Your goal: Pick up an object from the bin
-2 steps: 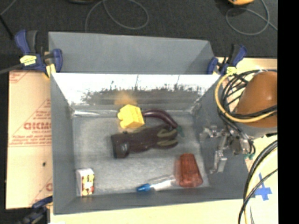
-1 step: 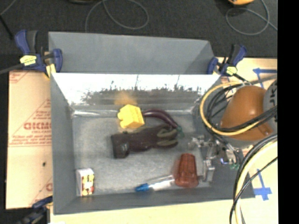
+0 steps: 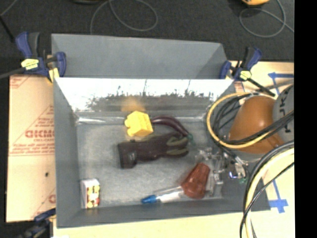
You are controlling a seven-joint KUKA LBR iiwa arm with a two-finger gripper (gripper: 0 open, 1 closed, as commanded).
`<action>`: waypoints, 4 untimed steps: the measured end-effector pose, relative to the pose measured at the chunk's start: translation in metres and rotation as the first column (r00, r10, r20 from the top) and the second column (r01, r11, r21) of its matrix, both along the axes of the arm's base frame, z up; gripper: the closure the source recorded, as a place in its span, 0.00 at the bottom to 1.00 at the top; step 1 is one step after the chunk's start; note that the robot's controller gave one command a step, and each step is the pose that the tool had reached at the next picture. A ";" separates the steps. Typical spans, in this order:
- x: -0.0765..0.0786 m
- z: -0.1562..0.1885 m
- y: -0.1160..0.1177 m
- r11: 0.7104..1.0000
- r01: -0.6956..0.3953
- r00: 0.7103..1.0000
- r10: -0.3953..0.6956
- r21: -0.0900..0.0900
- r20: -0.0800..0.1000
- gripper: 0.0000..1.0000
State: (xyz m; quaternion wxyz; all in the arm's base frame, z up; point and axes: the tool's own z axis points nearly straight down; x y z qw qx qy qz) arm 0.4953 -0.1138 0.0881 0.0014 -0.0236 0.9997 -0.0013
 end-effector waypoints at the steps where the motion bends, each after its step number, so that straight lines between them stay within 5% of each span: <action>1: 0.034 -0.017 0.022 0.945 -0.326 0.945 0.326 -0.008 0.009 1.00; 2: 0.034 -0.017 0.022 0.945 -0.327 0.945 0.327 -0.009 0.009 1.00; 3: 0.033 0.022 0.022 0.944 -0.331 0.944 0.331 -0.003 0.000 1.00; 4: 0.036 0.065 0.019 0.949 -0.316 0.949 0.316 -0.010 0.013 1.00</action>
Offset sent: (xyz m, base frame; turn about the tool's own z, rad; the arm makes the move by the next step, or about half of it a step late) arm 0.0000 0.0000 0.0000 0.0000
